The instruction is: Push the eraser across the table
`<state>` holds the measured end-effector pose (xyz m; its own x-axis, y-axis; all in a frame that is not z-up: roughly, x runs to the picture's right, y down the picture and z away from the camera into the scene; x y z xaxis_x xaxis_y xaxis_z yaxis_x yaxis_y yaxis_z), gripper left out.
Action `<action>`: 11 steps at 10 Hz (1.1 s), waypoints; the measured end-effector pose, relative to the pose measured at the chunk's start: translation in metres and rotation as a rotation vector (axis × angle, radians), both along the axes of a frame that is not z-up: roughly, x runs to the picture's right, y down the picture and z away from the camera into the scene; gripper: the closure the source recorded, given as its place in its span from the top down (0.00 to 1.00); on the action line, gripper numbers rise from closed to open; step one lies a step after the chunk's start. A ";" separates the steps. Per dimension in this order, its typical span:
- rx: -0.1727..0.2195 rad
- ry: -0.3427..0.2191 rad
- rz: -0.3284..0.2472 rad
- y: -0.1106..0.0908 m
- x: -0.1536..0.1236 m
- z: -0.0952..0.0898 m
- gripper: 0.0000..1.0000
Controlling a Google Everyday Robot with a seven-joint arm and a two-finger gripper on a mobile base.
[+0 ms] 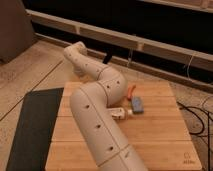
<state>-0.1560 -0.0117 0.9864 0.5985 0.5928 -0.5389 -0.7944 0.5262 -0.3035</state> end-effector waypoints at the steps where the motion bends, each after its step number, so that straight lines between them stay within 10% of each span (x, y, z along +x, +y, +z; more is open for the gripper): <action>1: -0.014 -0.014 -0.064 0.021 -0.009 -0.006 0.00; 6: 0.043 0.053 -0.111 0.051 -0.008 -0.032 0.00; 11: -0.052 0.145 -0.042 0.091 0.015 -0.016 0.00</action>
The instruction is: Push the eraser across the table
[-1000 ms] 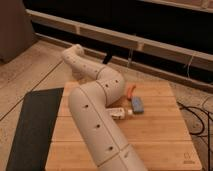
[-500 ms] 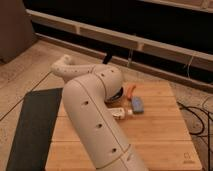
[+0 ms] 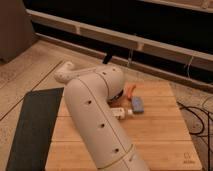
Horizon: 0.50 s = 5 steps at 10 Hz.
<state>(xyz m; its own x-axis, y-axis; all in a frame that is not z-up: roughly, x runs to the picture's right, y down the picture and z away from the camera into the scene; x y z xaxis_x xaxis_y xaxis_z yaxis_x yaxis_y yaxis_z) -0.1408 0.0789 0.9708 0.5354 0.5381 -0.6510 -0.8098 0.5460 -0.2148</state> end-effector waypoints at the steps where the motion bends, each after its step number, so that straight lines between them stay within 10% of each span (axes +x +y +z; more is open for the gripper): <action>1: 0.003 -0.005 -0.003 -0.004 -0.001 0.008 0.00; 5: 0.086 -0.023 -0.084 -0.045 -0.007 0.032 0.00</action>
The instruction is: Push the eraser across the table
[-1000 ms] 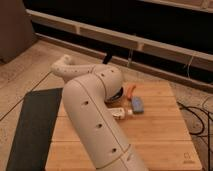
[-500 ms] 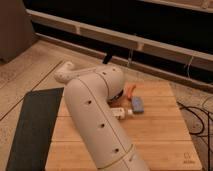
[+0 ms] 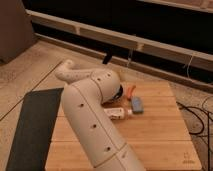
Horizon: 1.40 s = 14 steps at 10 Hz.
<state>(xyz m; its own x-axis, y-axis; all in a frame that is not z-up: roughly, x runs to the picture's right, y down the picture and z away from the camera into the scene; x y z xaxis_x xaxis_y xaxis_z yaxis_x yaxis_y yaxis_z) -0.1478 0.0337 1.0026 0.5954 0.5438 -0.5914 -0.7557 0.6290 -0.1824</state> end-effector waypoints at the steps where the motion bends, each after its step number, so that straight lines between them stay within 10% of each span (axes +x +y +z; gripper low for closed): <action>1: 0.021 -0.004 -0.014 -0.010 -0.007 -0.001 0.00; 5: 0.084 -0.044 0.022 -0.021 -0.028 -0.022 0.00; 14: 0.101 0.032 0.232 -0.016 0.054 -0.027 0.00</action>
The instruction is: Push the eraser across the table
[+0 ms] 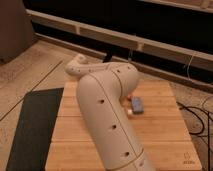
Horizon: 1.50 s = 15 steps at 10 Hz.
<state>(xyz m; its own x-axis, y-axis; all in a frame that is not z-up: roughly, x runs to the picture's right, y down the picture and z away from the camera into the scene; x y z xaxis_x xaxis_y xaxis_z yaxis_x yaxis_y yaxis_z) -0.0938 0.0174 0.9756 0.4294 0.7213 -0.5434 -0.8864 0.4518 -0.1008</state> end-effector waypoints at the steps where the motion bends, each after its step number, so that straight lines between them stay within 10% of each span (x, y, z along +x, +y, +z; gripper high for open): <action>1: -0.017 0.008 0.007 0.006 0.002 0.004 0.00; 4: -0.031 0.021 0.000 0.007 0.005 0.011 0.00; 10: 0.185 -0.126 -0.115 -0.072 -0.038 0.048 0.00; 15: 0.220 -0.238 -0.084 -0.077 -0.074 0.038 0.00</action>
